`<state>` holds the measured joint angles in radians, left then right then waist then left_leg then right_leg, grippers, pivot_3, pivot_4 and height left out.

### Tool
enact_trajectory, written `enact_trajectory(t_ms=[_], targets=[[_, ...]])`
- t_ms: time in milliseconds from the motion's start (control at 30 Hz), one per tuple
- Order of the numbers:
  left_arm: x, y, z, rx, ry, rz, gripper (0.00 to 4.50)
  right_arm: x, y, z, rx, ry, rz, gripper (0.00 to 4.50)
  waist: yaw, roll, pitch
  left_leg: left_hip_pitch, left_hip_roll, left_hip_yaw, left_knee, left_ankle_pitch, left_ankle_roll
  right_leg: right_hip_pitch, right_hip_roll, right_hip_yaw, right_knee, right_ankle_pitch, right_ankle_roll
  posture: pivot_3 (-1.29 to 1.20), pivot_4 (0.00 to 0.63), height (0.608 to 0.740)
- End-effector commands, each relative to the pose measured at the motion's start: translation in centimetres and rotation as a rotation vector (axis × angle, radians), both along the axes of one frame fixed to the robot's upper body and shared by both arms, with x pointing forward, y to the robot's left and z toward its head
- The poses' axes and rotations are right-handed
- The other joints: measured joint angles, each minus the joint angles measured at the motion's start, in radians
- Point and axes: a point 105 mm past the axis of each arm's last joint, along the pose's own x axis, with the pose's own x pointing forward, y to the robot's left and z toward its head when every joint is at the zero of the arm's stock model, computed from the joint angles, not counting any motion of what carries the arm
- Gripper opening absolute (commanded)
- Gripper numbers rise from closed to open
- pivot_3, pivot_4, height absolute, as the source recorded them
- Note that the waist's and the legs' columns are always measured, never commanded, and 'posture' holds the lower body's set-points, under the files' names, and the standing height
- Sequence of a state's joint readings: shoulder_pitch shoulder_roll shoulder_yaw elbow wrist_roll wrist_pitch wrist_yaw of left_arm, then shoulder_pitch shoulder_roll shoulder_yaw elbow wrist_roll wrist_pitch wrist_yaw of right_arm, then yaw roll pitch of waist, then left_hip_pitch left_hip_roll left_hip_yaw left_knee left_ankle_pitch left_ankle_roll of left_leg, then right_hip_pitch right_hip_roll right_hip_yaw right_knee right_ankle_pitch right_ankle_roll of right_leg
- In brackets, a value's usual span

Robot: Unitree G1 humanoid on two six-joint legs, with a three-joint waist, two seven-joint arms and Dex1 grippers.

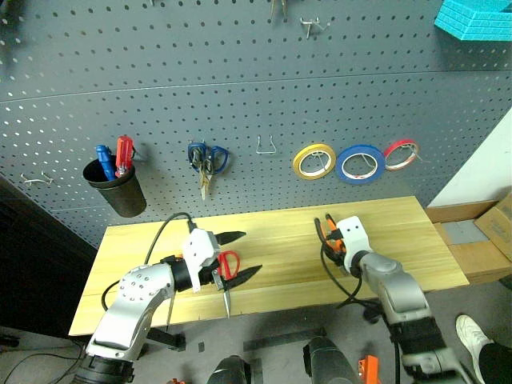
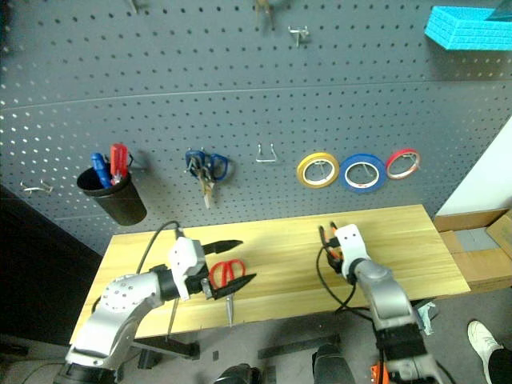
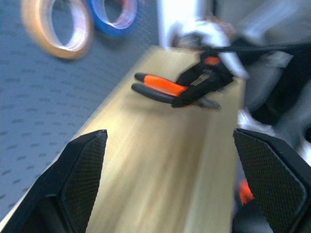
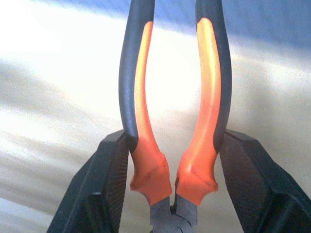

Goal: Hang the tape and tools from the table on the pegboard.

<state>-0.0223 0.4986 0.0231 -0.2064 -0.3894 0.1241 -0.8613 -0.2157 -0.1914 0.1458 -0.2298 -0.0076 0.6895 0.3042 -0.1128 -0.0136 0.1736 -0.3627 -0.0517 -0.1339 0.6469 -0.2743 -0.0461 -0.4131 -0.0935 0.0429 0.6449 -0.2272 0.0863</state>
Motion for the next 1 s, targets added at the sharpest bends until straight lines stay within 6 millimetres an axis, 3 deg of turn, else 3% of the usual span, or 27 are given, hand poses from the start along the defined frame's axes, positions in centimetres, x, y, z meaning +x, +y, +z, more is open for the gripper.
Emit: enact_trajectory(t_ms=[33, 233, 500, 800, 1000], targets=[[0.4, 2.2, 2.5, -0.121, -0.073, 0.152, 4.40, -1.8, 3.9, 6.5, 0.075, -0.286, 0.119, 2.52, 0.001, 0.000, 0.000, 0.000, 0.000, 0.000, 0.000, 0.000, 0.000, 0.000, 0.001, 0.000, 0.000, -0.001, 0.002, -0.13, 0.128, 0.740], [0.5, 5.1, 3.6, -0.172, -0.143, 0.322, 4.40, -0.9, 7.3, 12.7, 0.187, -0.514, 0.184, 2.52, 0.005, -0.002, -0.001, 0.001, 0.006, 0.001, 0.001, 0.001, -0.002, 0.000, 0.006, -0.001, -0.001, 0.002, -0.002, -0.10, 0.124, 0.740], [0.3, 5.1, 4.0, -0.145, -0.163, 0.316, 4.40, 1.9, 11.9, 19.4, 0.316, -0.718, 0.280, 2.52, 0.007, -0.003, -0.002, 0.003, 0.013, 0.000, 0.000, 0.003, -0.005, 0.000, 0.015, -0.001, 0.000, 0.009, -0.012, -0.06, 0.112, 0.740], [1.0, 3.5, 6.0, -0.181, -0.200, 0.302, 4.40, 5.2, 14.8, 22.2, 0.295, -0.874, 0.317, 2.52, 0.024, -0.003, -0.002, 0.001, 0.014, 0.001, -0.002, 0.003, -0.005, -0.004, 0.016, -0.001, 0.000, 0.010, -0.014, 0.00, 0.105, 0.740], [1.7, 3.0, 7.1, -0.196, -0.229, 0.314, 4.40, 7.5, 14.7, 22.2, 0.235, -0.933, 0.308, 2.52, 0.031, -0.003, -0.002, -0.001, 0.014, 0.001, -0.003, 0.003, -0.006, -0.007, 0.017, 0.000, 0.001, 0.011, -0.016, 0.04, 0.109, 0.740]])
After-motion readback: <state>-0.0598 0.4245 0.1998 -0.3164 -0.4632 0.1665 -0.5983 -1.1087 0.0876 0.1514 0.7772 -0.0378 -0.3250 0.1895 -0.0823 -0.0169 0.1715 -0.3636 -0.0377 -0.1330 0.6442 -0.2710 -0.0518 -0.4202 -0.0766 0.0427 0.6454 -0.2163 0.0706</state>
